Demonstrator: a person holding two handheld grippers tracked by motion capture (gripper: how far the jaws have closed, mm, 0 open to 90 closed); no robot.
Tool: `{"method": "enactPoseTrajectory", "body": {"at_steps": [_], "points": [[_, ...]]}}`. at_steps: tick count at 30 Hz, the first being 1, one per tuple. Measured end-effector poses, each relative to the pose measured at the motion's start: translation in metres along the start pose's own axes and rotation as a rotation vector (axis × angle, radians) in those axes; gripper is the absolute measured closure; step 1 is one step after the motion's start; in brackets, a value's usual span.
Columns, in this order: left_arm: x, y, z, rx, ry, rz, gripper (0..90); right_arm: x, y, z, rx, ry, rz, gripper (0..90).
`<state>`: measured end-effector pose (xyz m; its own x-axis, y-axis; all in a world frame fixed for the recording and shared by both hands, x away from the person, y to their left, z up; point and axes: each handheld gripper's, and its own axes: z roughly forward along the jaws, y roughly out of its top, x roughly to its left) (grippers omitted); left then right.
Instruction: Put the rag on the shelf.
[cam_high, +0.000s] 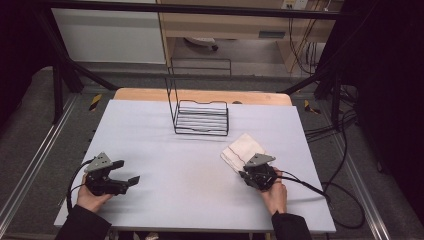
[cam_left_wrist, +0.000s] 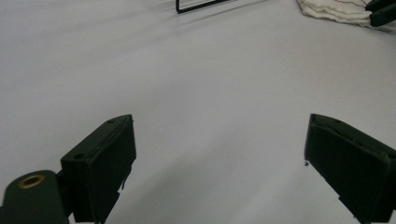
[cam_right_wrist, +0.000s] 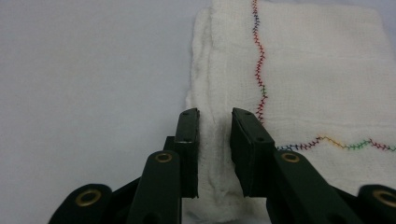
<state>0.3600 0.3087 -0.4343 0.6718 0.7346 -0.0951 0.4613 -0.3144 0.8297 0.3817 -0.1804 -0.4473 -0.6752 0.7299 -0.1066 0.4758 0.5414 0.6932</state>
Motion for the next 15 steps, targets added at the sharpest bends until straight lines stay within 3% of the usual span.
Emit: {"method": "enactPoseTrajectory", "body": {"at_steps": [15], "points": [[0.0,0.0002,-0.0008,0.0,0.0,0.0,9.2,-0.0029,0.0021,-0.001,-0.002,-0.002,0.025,84.3]]}}
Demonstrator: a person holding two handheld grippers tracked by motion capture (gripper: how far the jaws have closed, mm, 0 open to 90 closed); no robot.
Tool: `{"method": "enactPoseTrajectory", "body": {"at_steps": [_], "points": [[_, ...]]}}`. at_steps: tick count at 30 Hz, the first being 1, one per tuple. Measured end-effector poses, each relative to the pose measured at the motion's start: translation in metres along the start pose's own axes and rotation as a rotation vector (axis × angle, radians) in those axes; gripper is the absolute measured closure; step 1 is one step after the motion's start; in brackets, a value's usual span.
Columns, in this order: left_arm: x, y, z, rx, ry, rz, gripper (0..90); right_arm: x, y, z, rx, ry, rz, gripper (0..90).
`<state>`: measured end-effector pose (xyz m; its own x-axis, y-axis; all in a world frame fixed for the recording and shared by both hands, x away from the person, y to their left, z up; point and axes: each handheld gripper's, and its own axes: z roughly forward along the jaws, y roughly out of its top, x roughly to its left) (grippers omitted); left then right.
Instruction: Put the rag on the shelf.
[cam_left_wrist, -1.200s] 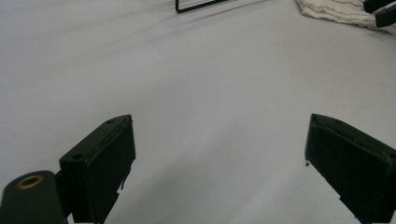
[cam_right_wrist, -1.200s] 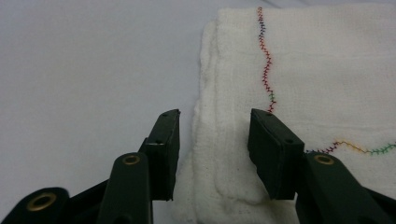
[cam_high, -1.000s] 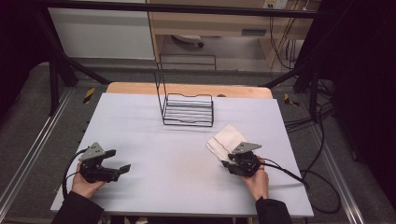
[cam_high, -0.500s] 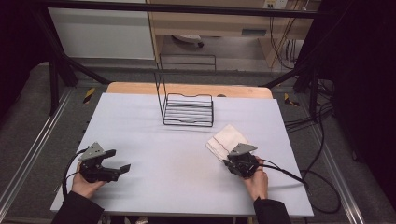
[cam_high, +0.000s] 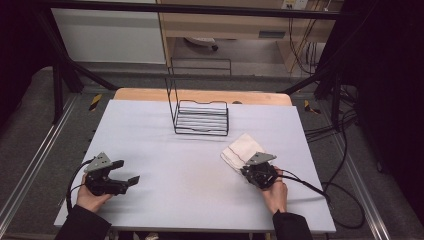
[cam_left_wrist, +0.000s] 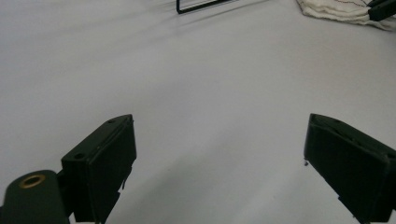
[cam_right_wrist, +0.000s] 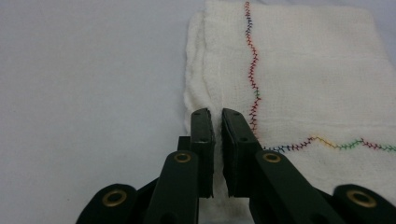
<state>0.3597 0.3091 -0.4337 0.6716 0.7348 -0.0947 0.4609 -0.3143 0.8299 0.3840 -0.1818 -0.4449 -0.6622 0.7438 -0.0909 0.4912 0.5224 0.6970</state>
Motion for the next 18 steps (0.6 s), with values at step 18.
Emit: {"method": "enactPoseTrajectory", "body": {"at_steps": [18], "points": [[-0.0001,0.0002,-0.0004,-0.002,0.005,-0.002,9.2,0.0056,-0.0031,-0.0093,0.006,0.062,0.017,84.8]]}}
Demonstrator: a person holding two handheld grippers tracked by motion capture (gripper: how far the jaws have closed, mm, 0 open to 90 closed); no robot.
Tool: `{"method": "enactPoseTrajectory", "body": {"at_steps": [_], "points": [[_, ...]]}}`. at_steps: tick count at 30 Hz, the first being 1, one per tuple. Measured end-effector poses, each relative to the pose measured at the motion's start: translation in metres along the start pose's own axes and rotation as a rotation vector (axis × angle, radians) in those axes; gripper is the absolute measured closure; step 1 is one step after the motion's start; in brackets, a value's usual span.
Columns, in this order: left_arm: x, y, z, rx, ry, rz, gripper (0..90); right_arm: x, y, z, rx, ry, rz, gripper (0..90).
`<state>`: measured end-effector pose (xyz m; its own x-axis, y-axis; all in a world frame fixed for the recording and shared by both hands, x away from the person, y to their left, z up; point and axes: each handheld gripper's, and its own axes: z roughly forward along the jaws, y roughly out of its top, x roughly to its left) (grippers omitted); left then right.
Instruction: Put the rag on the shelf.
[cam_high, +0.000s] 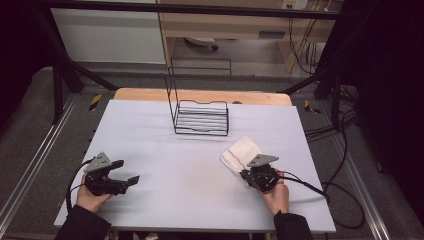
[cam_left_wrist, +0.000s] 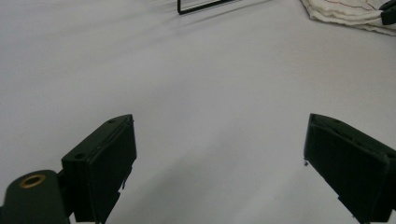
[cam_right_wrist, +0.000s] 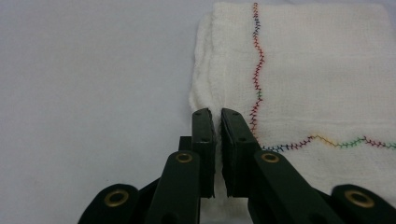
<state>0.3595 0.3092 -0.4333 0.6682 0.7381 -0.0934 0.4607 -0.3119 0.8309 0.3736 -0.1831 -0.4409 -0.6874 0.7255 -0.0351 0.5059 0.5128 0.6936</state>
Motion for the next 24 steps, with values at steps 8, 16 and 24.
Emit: {"method": "enactPoseTrajectory", "body": {"at_steps": [8,16,24], "points": [[-0.001,0.001,0.0,0.004,0.002,-0.005,9.3,-0.002,-0.002,-0.004,-0.065,0.045,0.031,71.5],[-0.013,0.015,0.008,0.012,-0.005,-0.012,9.0,-0.027,-0.009,-0.023,-0.172,-0.031,0.114,34.4],[-0.038,0.046,0.033,0.016,-0.035,0.011,8.9,-0.048,-0.023,-0.031,-0.169,-0.075,0.198,12.8]]}}
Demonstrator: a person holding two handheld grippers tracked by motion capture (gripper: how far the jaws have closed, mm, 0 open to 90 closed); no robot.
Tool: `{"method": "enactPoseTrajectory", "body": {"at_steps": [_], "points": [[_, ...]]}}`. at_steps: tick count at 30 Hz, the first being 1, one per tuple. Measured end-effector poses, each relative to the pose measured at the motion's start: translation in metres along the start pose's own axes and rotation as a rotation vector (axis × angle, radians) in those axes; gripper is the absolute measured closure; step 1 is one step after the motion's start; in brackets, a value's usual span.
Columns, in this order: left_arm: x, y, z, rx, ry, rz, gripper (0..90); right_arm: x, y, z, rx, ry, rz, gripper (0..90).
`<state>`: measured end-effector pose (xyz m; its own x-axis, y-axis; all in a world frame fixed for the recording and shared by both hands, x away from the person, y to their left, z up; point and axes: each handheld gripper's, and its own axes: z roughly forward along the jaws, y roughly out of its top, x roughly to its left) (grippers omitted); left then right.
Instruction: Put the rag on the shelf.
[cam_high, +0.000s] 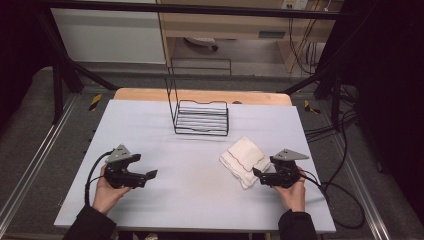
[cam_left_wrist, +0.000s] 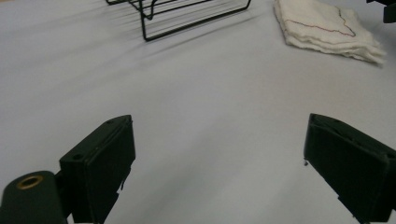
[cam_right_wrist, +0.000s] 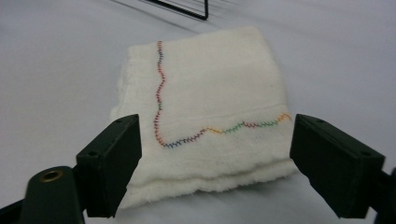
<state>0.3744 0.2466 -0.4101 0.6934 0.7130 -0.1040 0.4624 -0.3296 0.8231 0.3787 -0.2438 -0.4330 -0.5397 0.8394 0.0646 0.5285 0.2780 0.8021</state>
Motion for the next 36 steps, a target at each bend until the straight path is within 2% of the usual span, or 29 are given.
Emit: {"method": "enactPoseTrajectory", "body": {"at_steps": [3,4,5,7,8,9,11,12,17,20,21,23,24,29,30,31,36], "points": [[-0.012,0.011,0.016,0.015,-0.009,0.022,9.2,-0.003,-0.003,-0.003,0.003,0.008,0.014,9.6],[-0.021,0.019,0.027,0.028,-0.017,0.03,9.4,-0.002,-0.004,-0.003,0.0,0.008,0.015,8.0],[-0.021,0.019,0.027,0.028,-0.017,0.03,9.8,-0.002,-0.005,-0.004,0.004,0.005,0.015,6.8],[-0.029,0.025,0.039,0.035,-0.026,0.036,10.8,-0.001,-0.006,-0.005,0.012,0.005,0.015,4.3],[-0.036,0.032,0.051,0.048,-0.031,0.037,11.4,0.0,-0.007,-0.006,0.014,0.004,0.014,3.7],[-0.036,0.032,0.051,0.048,-0.031,0.037,11.5,0.0,-0.007,-0.006,0.014,0.004,0.014,3.7],[-0.045,0.042,0.07,0.061,-0.035,0.039,12.8,0.001,-0.009,-0.007,0.015,0.016,0.0,1.8],[-0.045,0.042,0.07,0.061,-0.035,0.039,14.0,0.001,-0.01,-0.007,0.024,0.013,0.004,1.4],[-0.057,0.061,0.099,0.071,-0.033,0.028,20.2,0.002,-0.015,-0.008,0.043,0.021,-0.004,0.5],[-0.066,0.071,0.117,0.088,-0.016,0.051,24.1,0.002,-0.016,-0.009,0.036,0.019,-0.008,0.5],[-0.072,0.077,0.128,0.102,-0.026,0.057,25.8,0.002,-0.016,-0.009,0.034,0.018,-0.008,0.5],[-0.077,0.081,0.139,0.109,-0.032,0.053,29.4,0.001,-0.017,-0.01,0.034,0.015,-0.009,0.5],[-0.077,0.081,0.139,0.109,-0.032,0.053,32.1,0.001,-0.018,-0.01,0.032,0.017,0.0,0.5],[-0.086,0.088,0.165,0.136,-0.032,0.043,38.8,0.001,-0.018,-0.01,0.029,0.017,-0.004,0.5],[-0.088,0.09,0.174,0.143,-0.031,0.037,41.5,0.002,-0.018,-0.01,0.032,0.021,0.001,0.5],[-0.088,0.09,0.174,0.143,-0.031,0.037,43.4,0.002,-0.019,-0.009,0.032,0.02,-0.004,0.5],[-0.089,0.091,0.196,0.18,-0.054,-0.002,48.7,0.002,-0.019,-0.009,0.037,0.023,-0.004,0.5]]}}
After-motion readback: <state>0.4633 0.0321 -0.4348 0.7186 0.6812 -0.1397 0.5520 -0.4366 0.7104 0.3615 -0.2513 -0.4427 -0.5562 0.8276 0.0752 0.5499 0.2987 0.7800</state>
